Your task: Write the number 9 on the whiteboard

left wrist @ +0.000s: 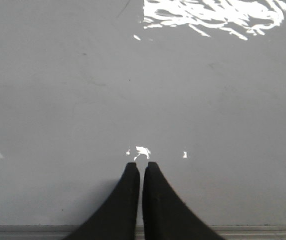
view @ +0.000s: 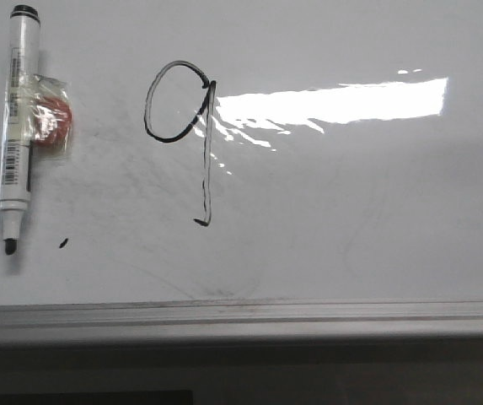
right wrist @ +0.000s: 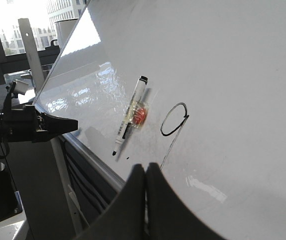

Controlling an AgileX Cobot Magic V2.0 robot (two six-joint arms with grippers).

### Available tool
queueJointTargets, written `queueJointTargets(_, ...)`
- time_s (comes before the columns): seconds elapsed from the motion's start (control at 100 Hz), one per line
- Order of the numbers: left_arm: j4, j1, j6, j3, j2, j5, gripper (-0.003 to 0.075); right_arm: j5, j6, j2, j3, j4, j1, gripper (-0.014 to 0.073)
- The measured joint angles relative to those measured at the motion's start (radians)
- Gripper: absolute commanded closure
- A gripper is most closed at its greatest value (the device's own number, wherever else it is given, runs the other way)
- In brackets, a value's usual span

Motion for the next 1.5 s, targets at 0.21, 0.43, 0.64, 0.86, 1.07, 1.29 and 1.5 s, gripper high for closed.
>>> queueJointTargets(0.21, 0.000, 0.000, 0.000, 0.000, 0.000, 0.001, 0.0741, 0.000, 0.000, 0.000, 0.000, 0.000, 0.000, 0.0657)
queueJointTargets(0.43, 0.000, 0.000, 0.000, 0.000, 0.000, 0.001, 0.0741, 0.000, 0.000, 0.000, 0.000, 0.000, -0.009, 0.0657)
queueJointTargets(0.64, 0.002, 0.000, 0.000, 0.000, 0.000, 0.001, 0.0741, 0.021, -0.083, 0.006, 0.000, 0.056, -0.201, 0.0657)
queueJointTargets(0.86, 0.002, 0.000, 0.000, 0.000, 0.000, 0.001, 0.0741, 0.056, -0.239, 0.008, 0.000, 0.193, -0.604, 0.0657)
queueJointTargets(1.07, 0.002, 0.000, 0.000, 0.000, 0.000, 0.001, 0.0741, 0.022, -0.419, 0.001, 0.074, 0.312, -0.940, 0.0657)
queueJointTargets(1.29, 0.002, 0.000, 0.000, 0.000, 0.000, 0.001, 0.0741, 0.018, -0.446, -0.031, 0.215, 0.373, -1.056, 0.0657)
queueJointTargets(1.5, 0.002, 0.000, 0.001, 0.000, 0.000, 0.002, 0.0741, 0.090, -0.446, -0.031, 0.216, 0.382, -1.057, 0.0657)
